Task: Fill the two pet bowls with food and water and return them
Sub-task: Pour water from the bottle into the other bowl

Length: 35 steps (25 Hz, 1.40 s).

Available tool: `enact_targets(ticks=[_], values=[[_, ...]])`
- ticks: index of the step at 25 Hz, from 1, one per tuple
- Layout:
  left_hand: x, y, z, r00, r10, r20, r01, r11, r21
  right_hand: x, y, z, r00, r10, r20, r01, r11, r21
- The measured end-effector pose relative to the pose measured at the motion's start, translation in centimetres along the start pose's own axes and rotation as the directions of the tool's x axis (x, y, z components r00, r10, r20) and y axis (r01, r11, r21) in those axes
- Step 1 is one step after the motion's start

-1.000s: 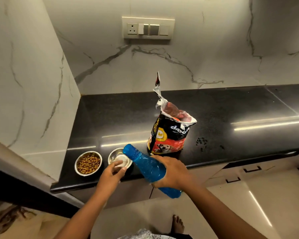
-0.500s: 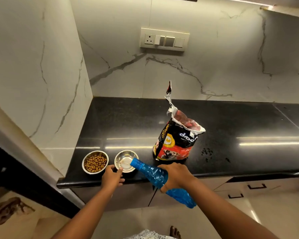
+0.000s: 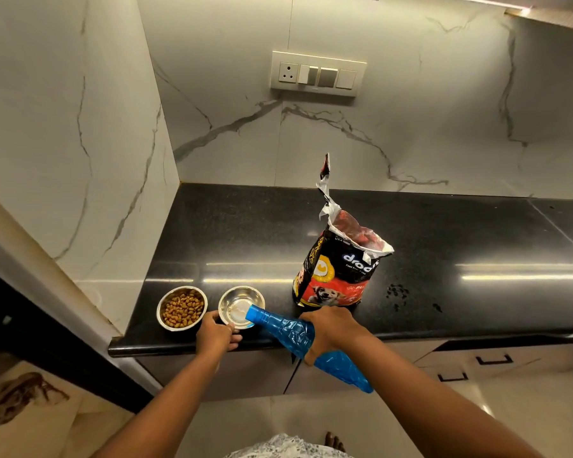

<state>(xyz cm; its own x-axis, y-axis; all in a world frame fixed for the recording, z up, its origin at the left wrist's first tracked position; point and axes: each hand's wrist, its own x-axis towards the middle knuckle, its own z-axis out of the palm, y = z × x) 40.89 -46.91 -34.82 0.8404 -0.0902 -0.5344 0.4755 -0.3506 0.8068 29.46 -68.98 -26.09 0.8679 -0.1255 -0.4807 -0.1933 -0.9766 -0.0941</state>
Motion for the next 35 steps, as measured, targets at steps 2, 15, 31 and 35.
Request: enact_targets(ticks=[2, 15, 31, 35], values=[[0.1, -0.1, 0.0, 1.0, 0.003, 0.001, -0.003, 1.0, 0.004, 0.1, 0.0, 0.0, 1.0, 0.005, 0.014, -0.005, 1.0, -0.002], [0.3, -0.5, -0.4, 0.999, 0.017, 0.035, -0.017, 1.0, -0.003, 0.4, -0.2, -0.3, 0.999, 0.01, 0.045, -0.008, 0.998, -0.056], [0.2, -0.4, -0.5, 0.998, 0.014, 0.053, -0.014, 1.0, -0.012, 0.2, -0.4, -1.1, 0.998, 0.023, 0.063, -0.017, 0.995, -0.094], [0.3, -0.4, -0.5, 0.998, 0.009, 0.056, -0.008, 1.0, -0.023, 0.2, -0.4, -1.1, 0.998, 0.025, 0.062, -0.02, 0.996, -0.088]])
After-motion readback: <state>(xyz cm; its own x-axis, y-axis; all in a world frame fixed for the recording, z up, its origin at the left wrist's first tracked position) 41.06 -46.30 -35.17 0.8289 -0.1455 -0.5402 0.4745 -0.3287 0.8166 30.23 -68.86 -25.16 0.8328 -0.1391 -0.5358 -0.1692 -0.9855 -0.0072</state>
